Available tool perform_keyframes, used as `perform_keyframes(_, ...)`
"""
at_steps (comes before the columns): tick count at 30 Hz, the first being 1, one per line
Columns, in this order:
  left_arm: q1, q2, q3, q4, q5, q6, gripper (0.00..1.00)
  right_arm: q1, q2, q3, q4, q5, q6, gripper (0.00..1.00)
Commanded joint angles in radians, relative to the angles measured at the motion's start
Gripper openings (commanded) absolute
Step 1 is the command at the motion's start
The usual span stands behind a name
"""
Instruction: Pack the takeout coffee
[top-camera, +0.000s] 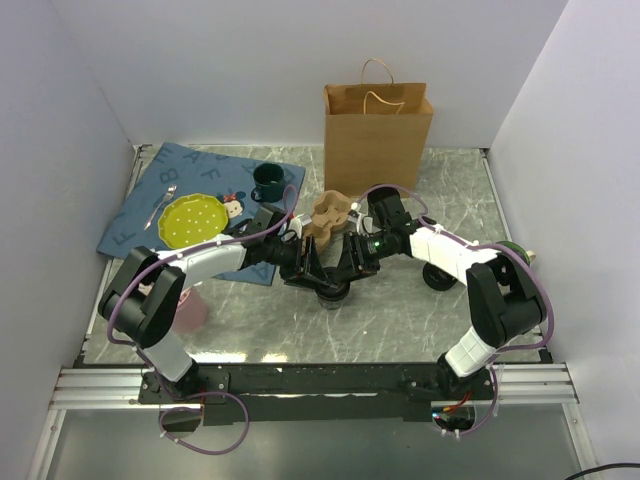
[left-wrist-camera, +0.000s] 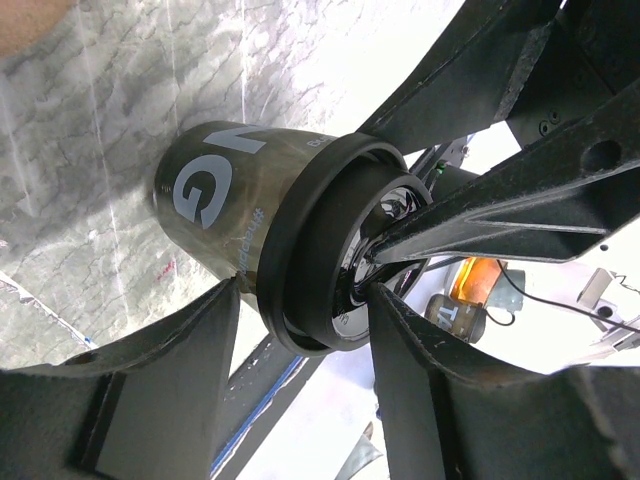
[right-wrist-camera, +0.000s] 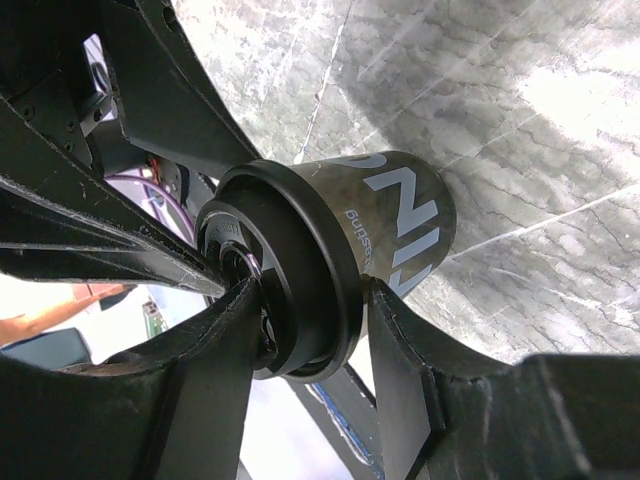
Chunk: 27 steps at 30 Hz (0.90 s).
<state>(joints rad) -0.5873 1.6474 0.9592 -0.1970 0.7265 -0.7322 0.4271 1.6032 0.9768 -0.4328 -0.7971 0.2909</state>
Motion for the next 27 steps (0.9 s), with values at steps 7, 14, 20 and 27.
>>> perform_keyframes(7, 0.007, 0.035, 0.012, 0.111, -0.107, -0.024, 0.58, 0.009, 0.04, 0.02, -0.024, 0.09, -0.058, 0.5)
perform_keyframes(14, 0.007, 0.039, -0.007, 0.05, -0.171, -0.006, 0.53, 0.007, 0.037, 0.088, -0.066, 0.07, -0.019, 0.58)
perform_keyframes(20, 0.007, 0.048, -0.03, 0.034, -0.193, -0.003, 0.51, -0.007, 0.009, 0.174, -0.104, 0.061, 0.005, 0.71)
perform_keyframes(27, 0.007, 0.057, -0.025, 0.022, -0.2, -0.003, 0.5, -0.037, -0.026, 0.162, -0.155, 0.07, -0.007, 0.75)
